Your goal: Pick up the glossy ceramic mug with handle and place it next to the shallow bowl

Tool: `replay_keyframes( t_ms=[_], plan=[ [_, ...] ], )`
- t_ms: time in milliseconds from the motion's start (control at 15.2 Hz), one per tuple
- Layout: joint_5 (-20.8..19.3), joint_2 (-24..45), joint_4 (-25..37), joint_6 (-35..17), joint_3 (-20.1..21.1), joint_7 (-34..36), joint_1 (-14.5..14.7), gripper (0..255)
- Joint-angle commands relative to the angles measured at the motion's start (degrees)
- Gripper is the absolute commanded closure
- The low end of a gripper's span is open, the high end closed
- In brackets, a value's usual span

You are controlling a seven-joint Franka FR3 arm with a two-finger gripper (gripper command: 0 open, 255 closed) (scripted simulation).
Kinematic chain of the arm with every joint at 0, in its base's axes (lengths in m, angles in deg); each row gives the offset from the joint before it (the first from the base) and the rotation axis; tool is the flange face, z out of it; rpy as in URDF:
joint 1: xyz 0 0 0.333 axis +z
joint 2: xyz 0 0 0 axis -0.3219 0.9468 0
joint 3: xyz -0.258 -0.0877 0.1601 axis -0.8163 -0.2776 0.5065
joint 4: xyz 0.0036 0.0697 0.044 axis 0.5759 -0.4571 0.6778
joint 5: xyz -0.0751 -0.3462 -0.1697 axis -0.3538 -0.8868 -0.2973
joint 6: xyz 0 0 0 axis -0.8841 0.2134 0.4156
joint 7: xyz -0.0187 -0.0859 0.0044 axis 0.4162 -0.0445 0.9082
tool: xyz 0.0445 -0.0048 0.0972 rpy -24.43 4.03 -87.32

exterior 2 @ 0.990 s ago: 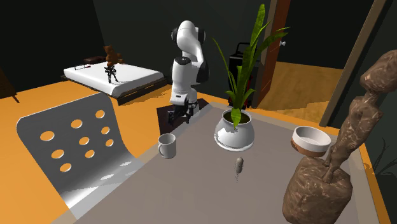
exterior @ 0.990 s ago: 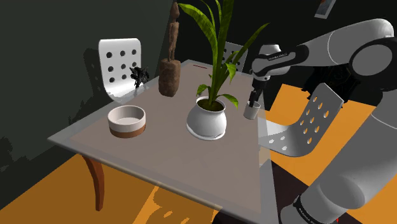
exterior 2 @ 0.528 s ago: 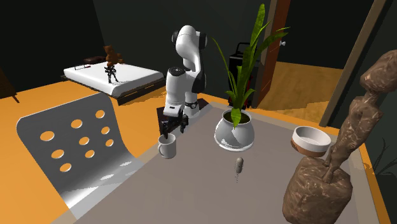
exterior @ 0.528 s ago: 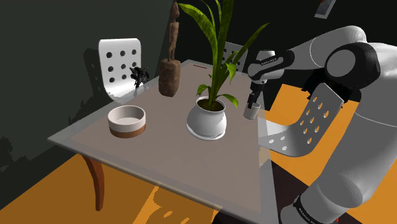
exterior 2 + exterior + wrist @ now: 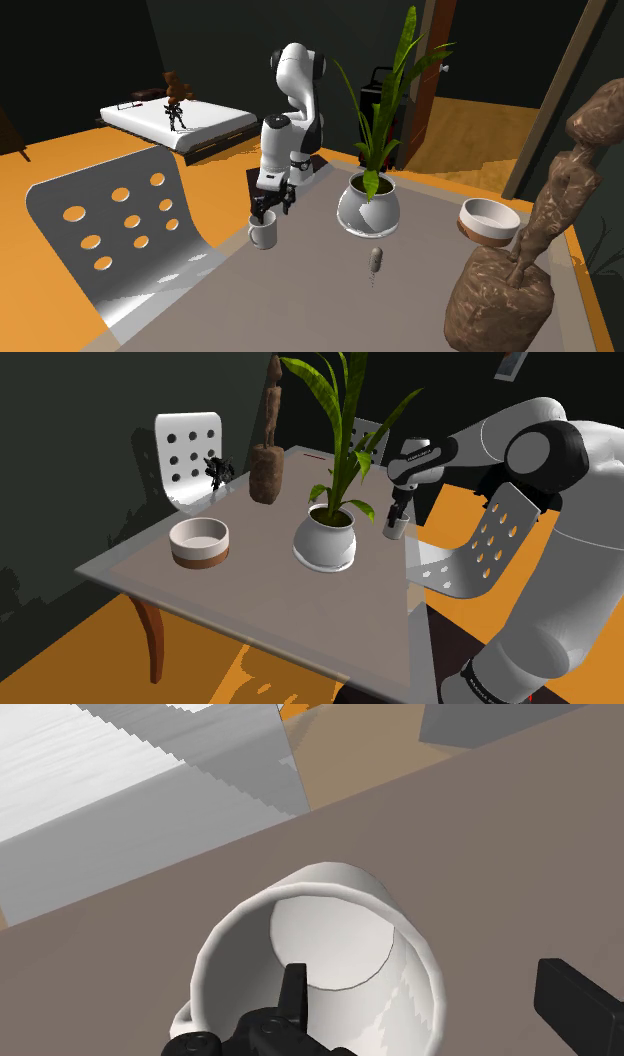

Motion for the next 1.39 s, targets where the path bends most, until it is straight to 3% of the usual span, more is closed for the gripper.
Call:
replay_keyframes(
  t_ms=[0,132,198,792,1320],
  plan=[
    [0.01,0.01,-0.01,-0.03,0.0,0.0,0.0,0],
    [0.0,0.01,-0.01,-0.03,0.0,0.0,0.0,0],
    [0.0,0.01,-0.01,-0.03,0.0,0.0,0.0,255],
    [0.01,0.01,-0.01,-0.03,0.0,0.0,0.0,255],
    [-0.95,-2.8,2.91,5.56,-0.23,0.21,0.33,255]
  ],
)
